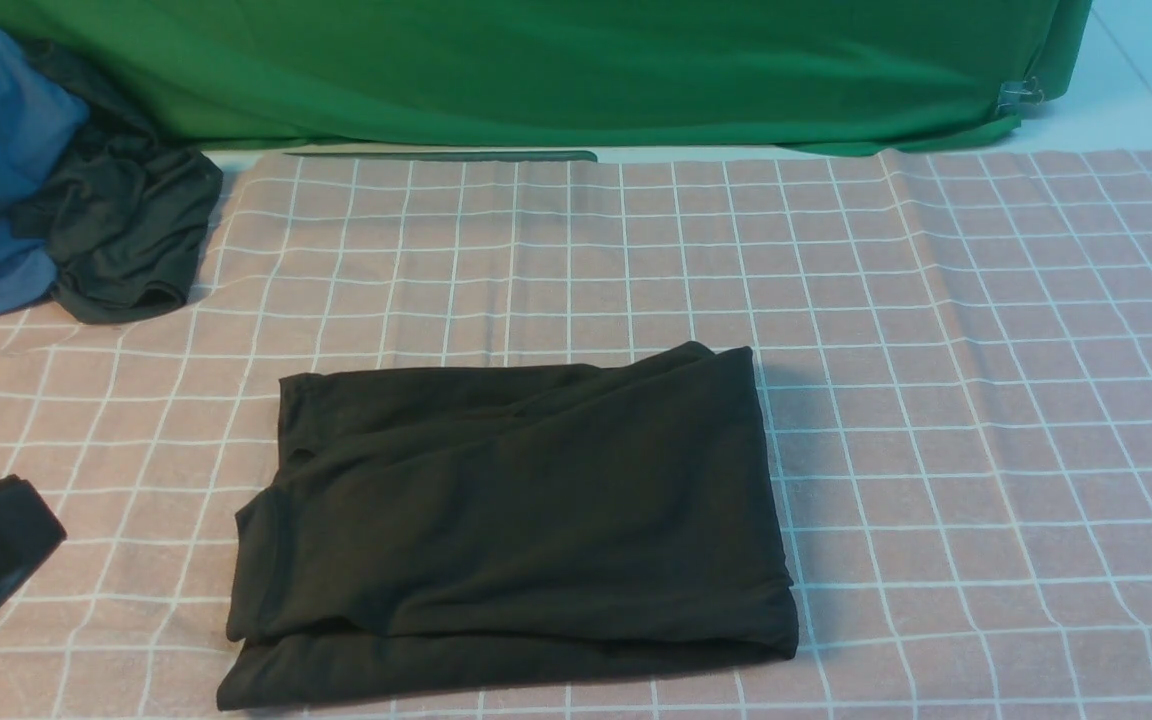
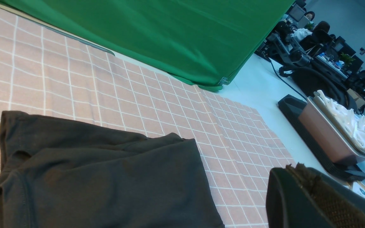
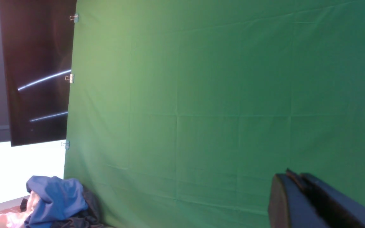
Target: Fold a long-sleeved shirt over a pink coffee tablecloth.
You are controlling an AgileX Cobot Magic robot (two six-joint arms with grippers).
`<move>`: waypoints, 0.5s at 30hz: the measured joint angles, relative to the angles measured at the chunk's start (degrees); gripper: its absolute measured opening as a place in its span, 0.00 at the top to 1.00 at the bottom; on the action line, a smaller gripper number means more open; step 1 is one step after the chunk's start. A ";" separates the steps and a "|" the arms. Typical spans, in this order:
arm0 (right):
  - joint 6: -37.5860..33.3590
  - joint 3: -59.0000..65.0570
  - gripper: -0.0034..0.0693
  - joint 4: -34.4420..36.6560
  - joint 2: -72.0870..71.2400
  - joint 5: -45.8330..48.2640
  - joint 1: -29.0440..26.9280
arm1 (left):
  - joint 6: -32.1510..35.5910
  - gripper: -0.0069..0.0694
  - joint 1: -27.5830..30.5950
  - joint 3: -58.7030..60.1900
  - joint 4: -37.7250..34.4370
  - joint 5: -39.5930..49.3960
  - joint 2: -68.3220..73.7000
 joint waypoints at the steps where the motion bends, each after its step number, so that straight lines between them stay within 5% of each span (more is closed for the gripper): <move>1: 0.00 0.00 0.86 0.00 0.00 0.00 0.00 | 0.37 0.89 0.00 0.00 0.27 -0.06 0.00; 6: 0.05 0.00 0.85 0.00 0.00 0.00 0.00 | 4.18 0.89 2.51 1.99 3.82 -2.89 -0.06; 15: 0.05 0.00 0.83 0.00 0.00 0.00 0.00 | 7.43 0.89 20.76 23.79 6.27 -20.70 -1.15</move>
